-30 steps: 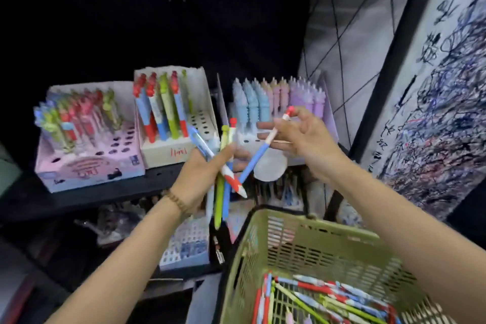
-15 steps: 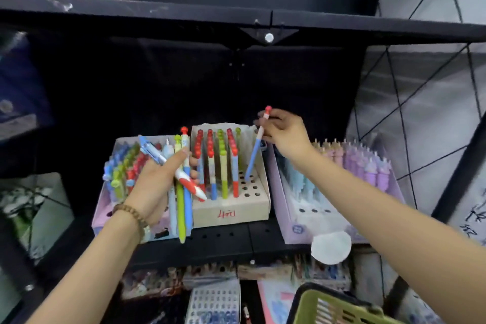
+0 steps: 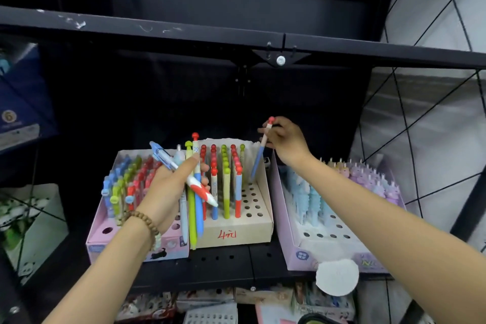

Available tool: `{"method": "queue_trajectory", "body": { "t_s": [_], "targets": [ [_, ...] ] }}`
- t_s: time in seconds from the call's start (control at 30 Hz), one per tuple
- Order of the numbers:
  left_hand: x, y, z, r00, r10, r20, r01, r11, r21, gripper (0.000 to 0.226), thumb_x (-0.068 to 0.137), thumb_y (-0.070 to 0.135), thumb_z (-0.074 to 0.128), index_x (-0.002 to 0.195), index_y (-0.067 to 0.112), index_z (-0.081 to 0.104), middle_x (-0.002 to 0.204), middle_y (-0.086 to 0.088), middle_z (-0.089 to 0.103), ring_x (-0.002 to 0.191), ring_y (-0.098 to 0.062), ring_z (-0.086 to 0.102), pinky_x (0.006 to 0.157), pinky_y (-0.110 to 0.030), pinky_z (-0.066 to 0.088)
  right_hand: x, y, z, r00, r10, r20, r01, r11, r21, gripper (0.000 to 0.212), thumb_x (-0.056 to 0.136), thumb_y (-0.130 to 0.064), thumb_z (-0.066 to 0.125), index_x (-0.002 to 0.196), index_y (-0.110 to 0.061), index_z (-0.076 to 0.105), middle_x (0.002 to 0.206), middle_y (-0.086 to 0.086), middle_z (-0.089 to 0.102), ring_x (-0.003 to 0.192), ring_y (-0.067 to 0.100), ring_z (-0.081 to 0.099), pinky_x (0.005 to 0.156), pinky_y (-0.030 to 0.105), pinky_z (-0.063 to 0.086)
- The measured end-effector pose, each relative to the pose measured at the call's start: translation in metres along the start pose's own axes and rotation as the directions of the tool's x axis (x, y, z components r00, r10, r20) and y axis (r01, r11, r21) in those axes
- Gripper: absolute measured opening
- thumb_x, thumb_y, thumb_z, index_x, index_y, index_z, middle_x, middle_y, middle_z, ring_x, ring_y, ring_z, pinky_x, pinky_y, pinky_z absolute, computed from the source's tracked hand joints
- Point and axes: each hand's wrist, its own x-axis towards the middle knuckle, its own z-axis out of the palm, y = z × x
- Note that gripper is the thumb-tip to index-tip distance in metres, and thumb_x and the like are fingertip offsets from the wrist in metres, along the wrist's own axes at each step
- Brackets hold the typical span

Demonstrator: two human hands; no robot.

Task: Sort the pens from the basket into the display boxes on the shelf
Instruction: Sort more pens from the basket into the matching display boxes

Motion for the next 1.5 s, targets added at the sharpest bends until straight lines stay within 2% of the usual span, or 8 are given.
{"method": "queue_trajectory", "body": {
  "t_s": [0.2, 0.37, 0.63, 0.9, 1.0, 1.07, 1.17, 1.5],
  "targets": [
    [0.006, 0.003, 0.007, 0.999, -0.005, 0.034, 0.007, 0.997, -0.078, 0.027, 0.089, 0.031, 0.059, 0.082, 0.006, 0.066, 0.055, -0.005, 0.065, 0.050, -0.017, 0.065, 0.048, -0.027, 0.054, 0.012, 0.019, 0.012, 0.998, 0.032, 0.058, -0.016, 0.966, -0.258, 0.015, 0.092, 0.000, 0.054, 0.102, 0.008, 0.061, 0.091, 0.022, 0.064, 0.088, 0.027, 0.060, 0.089, 0.042, 0.050],
    [0.006, 0.004, 0.005, 1.000, 0.020, 0.015, -0.019, 0.999, -0.051, 0.033, 0.080, 0.038, 0.062, 0.083, 0.006, 0.066, 0.055, -0.005, 0.065, 0.051, -0.018, 0.065, 0.051, -0.028, 0.055, 0.016, 0.019, 0.013, 0.968, 0.110, 0.224, 0.016, 0.869, -0.495, 0.015, 0.091, -0.015, 0.061, 0.095, -0.002, 0.067, 0.093, 0.015, 0.070, 0.090, 0.025, 0.065, 0.076, 0.032, 0.051],
    [-0.005, 0.011, 0.003, 0.994, 0.081, 0.075, -0.073, 0.992, -0.100, 0.022, 0.069, 0.043, 0.065, 0.061, 0.026, 0.075, 0.057, 0.000, 0.065, 0.052, -0.012, 0.063, 0.055, -0.028, 0.056, 0.011, 0.016, -0.007, 0.934, 0.109, 0.341, 0.019, 0.936, -0.351, 0.022, 0.091, -0.007, 0.059, 0.111, -0.015, 0.052, 0.081, 0.016, 0.067, 0.078, 0.019, 0.065, 0.083, 0.036, 0.056],
    [-0.007, 0.010, 0.006, 0.994, 0.043, 0.096, -0.035, 0.996, -0.085, 0.033, 0.070, 0.041, 0.065, 0.079, 0.009, 0.071, 0.063, -0.008, 0.068, 0.056, -0.017, 0.066, 0.054, -0.029, 0.056, -0.009, 0.016, -0.009, 0.891, -0.067, 0.450, 0.421, 0.496, -0.760, 0.039, 0.101, -0.023, 0.040, 0.139, -0.019, 0.046, 0.146, -0.003, 0.041, 0.134, 0.015, 0.036, 0.110, 0.028, 0.022],
    [-0.014, 0.009, 0.016, 0.981, 0.010, 0.196, 0.013, 0.993, -0.118, 0.028, 0.071, 0.036, 0.068, 0.076, 0.009, 0.074, 0.077, -0.012, 0.073, 0.064, -0.020, 0.070, 0.056, -0.025, 0.056, -0.026, -0.012, -0.001, 0.949, -0.092, 0.302, 0.217, 0.884, -0.414, 0.033, 0.099, -0.028, 0.044, 0.129, -0.020, 0.056, 0.132, -0.006, 0.053, 0.123, 0.010, 0.049, 0.107, 0.027, 0.036],
    [-0.018, 0.007, 0.025, 0.970, -0.025, 0.244, 0.052, 0.993, -0.105, 0.029, 0.075, 0.035, 0.067, 0.079, 0.007, 0.075, 0.080, -0.013, 0.074, 0.066, -0.020, 0.071, 0.057, -0.025, 0.056, -0.041, -0.030, 0.003, 0.930, 0.007, 0.368, 0.050, 0.988, -0.146, 0.028, 0.097, -0.041, 0.046, 0.110, -0.029, 0.067, 0.114, -0.012, 0.067, 0.107, 0.002, 0.060, 0.095, 0.023, 0.046],
    [-0.023, 0.004, 0.040, 0.957, -0.086, 0.276, 0.112, 0.991, -0.080, 0.032, 0.086, 0.031, 0.060, 0.091, 0.001, 0.068, 0.065, -0.006, 0.070, 0.054, -0.014, 0.066, 0.052, -0.025, 0.054, -0.063, -0.036, 0.007, 0.866, 0.047, 0.497, 0.020, 0.992, -0.127, 0.030, 0.092, -0.042, 0.054, 0.094, -0.020, 0.074, 0.098, 0.003, 0.072, 0.093, 0.003, 0.064, 0.087, 0.018, 0.050],
    [-0.015, 0.009, 0.042, 0.984, 0.032, 0.175, -0.013, 0.994, -0.110, 0.023, 0.098, 0.022, 0.046, 0.094, 0.004, 0.060, 0.089, -0.005, 0.075, 0.077, -0.023, 0.073, 0.058, -0.033, 0.060, -0.046, -0.034, -0.014, 0.946, 0.160, 0.283, -0.248, 0.917, 0.312, 0.018, 0.097, -0.015, 0.049, 0.093, -0.012, 0.067, 0.089, 0.004, 0.073, 0.080, 0.012, 0.072, 0.069, 0.019, 0.056]
  ]
}}
